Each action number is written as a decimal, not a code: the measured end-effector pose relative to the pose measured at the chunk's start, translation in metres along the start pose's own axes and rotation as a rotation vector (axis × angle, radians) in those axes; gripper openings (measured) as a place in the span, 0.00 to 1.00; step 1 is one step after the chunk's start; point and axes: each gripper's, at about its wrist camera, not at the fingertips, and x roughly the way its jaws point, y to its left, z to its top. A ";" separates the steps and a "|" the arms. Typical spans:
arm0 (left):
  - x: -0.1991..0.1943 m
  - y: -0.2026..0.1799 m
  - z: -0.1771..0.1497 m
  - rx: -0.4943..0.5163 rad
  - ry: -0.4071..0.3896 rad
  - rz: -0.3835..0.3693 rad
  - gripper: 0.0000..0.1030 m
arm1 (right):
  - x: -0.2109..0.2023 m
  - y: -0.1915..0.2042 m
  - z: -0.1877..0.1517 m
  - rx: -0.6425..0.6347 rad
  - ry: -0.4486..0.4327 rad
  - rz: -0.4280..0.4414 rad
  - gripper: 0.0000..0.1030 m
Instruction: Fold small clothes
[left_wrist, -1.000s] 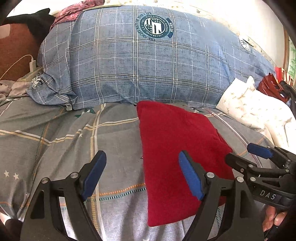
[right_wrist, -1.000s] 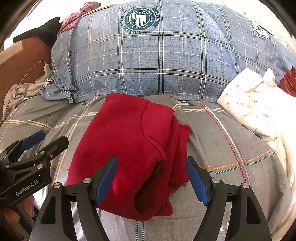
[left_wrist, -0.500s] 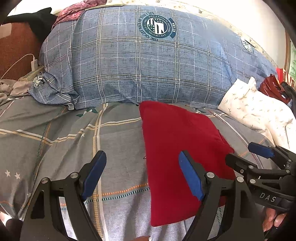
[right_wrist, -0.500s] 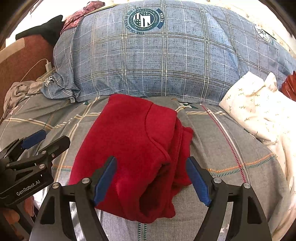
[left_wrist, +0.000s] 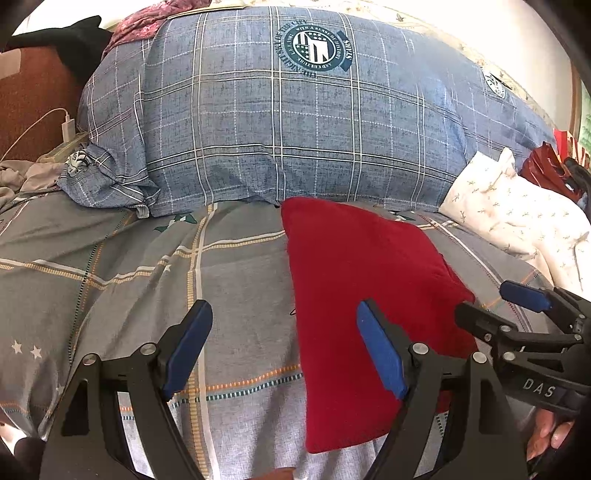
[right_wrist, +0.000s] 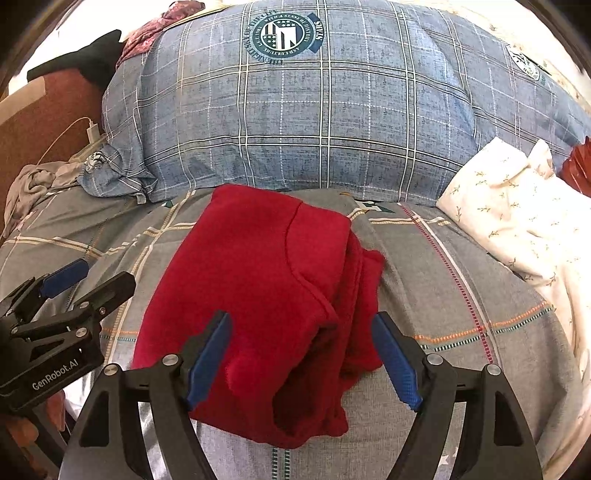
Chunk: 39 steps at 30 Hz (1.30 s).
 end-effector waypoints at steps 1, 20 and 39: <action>0.000 0.001 0.000 -0.003 0.001 0.001 0.78 | 0.000 -0.002 0.000 0.003 -0.001 -0.002 0.77; 0.010 0.004 -0.004 -0.004 0.025 0.004 0.78 | 0.012 -0.004 0.000 0.021 0.019 0.020 0.77; 0.014 0.009 -0.004 -0.006 0.034 -0.004 0.78 | 0.021 -0.002 -0.001 0.012 0.049 0.027 0.77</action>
